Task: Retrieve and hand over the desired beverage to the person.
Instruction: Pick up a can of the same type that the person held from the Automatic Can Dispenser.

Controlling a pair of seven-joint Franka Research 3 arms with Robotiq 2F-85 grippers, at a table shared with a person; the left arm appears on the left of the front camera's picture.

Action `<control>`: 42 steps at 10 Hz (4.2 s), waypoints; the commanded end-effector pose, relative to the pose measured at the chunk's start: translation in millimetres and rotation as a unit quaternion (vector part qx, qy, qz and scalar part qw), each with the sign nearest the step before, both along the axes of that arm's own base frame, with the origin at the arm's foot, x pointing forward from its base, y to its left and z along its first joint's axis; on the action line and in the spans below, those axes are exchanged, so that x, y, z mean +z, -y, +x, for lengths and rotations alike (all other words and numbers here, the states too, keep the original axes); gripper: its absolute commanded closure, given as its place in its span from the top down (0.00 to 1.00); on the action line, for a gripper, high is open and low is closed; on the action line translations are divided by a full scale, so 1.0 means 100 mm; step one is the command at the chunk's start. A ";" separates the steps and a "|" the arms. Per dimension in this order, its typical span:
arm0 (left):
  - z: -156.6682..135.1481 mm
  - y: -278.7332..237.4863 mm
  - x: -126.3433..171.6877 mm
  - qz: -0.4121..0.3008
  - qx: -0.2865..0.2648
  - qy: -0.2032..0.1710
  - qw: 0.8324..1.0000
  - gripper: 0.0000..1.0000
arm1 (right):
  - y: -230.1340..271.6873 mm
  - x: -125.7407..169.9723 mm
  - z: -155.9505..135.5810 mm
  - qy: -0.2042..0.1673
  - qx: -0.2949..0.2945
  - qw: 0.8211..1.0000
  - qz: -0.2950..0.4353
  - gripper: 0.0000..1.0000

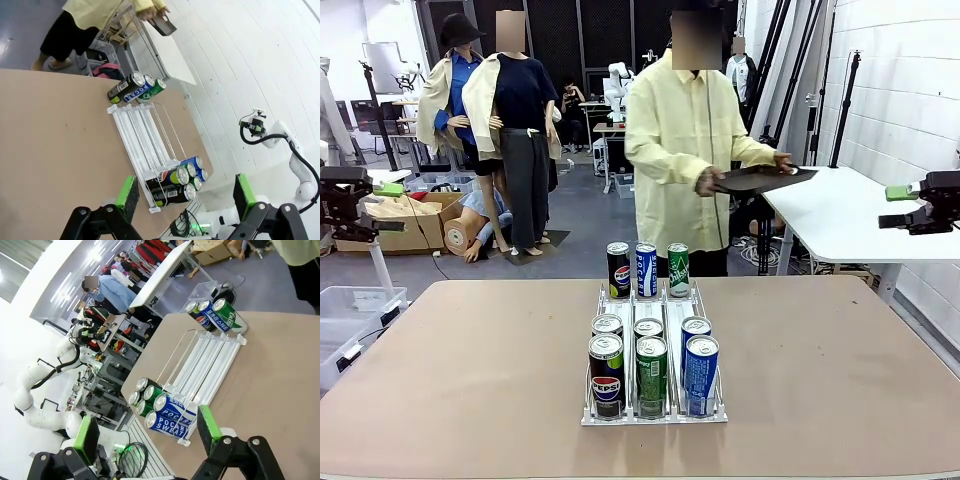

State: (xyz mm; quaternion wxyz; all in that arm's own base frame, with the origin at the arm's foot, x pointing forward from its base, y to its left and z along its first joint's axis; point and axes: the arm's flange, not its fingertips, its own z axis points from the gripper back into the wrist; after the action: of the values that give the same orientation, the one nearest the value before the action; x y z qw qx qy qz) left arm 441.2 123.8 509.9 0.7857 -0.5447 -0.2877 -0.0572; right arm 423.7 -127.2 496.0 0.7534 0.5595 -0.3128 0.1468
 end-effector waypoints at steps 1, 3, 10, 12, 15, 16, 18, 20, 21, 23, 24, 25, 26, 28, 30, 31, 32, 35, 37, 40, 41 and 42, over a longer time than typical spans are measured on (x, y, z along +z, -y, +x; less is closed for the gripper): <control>-0.04 0.00 -0.06 0.006 -0.012 0.005 1.000 1.00 | -0.03 0.00 0.01 0.016 -0.022 0.999 -0.016 1.00; 0.00 0.00 0.00 0.000 0.000 0.000 1.000 1.00 | 0.00 0.00 0.00 0.000 0.000 1.000 0.000 1.00; 0.00 0.00 0.00 0.000 0.000 0.000 1.000 1.00 | 0.00 0.00 0.00 0.000 0.000 1.000 0.000 1.00; 0.00 0.00 0.00 0.000 0.000 0.000 1.000 1.00 | 0.00 0.00 0.00 0.000 0.000 1.000 0.000 1.00; 0.00 0.00 0.00 0.000 0.000 0.000 1.000 1.00 | 0.00 0.00 0.00 0.000 0.000 1.000 0.000 1.00; 0.00 0.00 0.00 0.000 0.000 0.000 1.000 1.00 | 0.00 0.00 0.00 0.000 0.000 1.000 0.000 1.00; 0.00 0.00 0.00 0.000 0.000 0.000 1.000 1.00 | 0.00 0.00 0.00 0.000 0.000 1.000 0.000 1.00; 0.00 0.00 0.00 0.000 0.000 0.000 1.000 1.00 | 0.00 0.00 0.00 0.000 0.000 1.000 0.000 1.00; 0.00 0.00 0.00 0.000 0.000 0.000 1.000 1.00 | 0.00 0.00 0.00 0.000 0.000 1.000 0.000 1.00; 0.00 0.00 0.00 0.000 0.000 0.000 1.000 1.00 | 0.00 0.00 0.00 0.000 0.000 1.000 0.000 1.00; 0.00 0.00 0.00 0.000 0.000 0.000 1.000 1.00 | 0.00 0.00 0.00 0.000 0.000 1.000 0.000 1.00; 0.00 0.00 0.00 0.000 0.000 0.000 1.000 1.00 | 0.00 0.00 0.00 0.000 0.000 1.000 0.000 1.00; 0.00 0.00 0.00 0.000 0.000 0.000 1.000 1.00 | 0.00 0.00 0.00 0.000 0.000 1.000 0.000 1.00; 0.00 0.00 0.00 0.000 0.000 0.000 1.000 1.00 | 0.00 0.00 0.00 0.000 0.000 1.000 0.000 1.00; 0.00 0.00 0.00 0.000 0.000 0.000 1.000 1.00 | 0.00 0.00 0.00 0.000 0.000 1.000 0.000 1.00; 0.00 0.00 0.00 0.000 0.000 0.000 1.000 1.00 | 0.00 0.00 0.00 0.000 0.000 1.000 0.000 1.00; 0.00 0.00 0.00 0.000 0.000 0.000 1.000 1.00 | 0.00 0.00 0.00 0.000 0.000 1.000 0.000 1.00; 0.00 0.00 0.00 0.000 0.000 0.000 1.000 1.00 | 0.00 0.00 0.00 0.000 0.000 1.000 0.000 1.00; 0.00 0.00 0.00 0.000 0.000 0.000 1.000 1.00 | 0.00 0.00 0.00 0.000 0.000 1.000 0.000 1.00; 0.00 0.00 0.00 0.000 0.000 0.000 1.000 1.00 | 0.00 0.00 0.00 0.000 0.000 1.000 0.000 1.00; 0.00 0.00 0.00 0.000 0.000 0.000 1.000 1.00 | 0.00 0.00 0.00 0.000 0.000 1.000 0.000 1.00; 0.00 0.00 0.00 0.000 0.000 0.000 1.000 1.00 | 0.00 0.00 0.00 0.000 0.000 1.000 0.000 1.00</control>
State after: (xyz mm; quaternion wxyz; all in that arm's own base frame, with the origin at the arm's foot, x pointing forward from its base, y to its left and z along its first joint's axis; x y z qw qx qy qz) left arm 441.2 123.3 508.6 0.7863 -0.5450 -0.2852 -0.0579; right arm 424.6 -127.3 496.2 0.7560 0.5550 -0.3150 0.1458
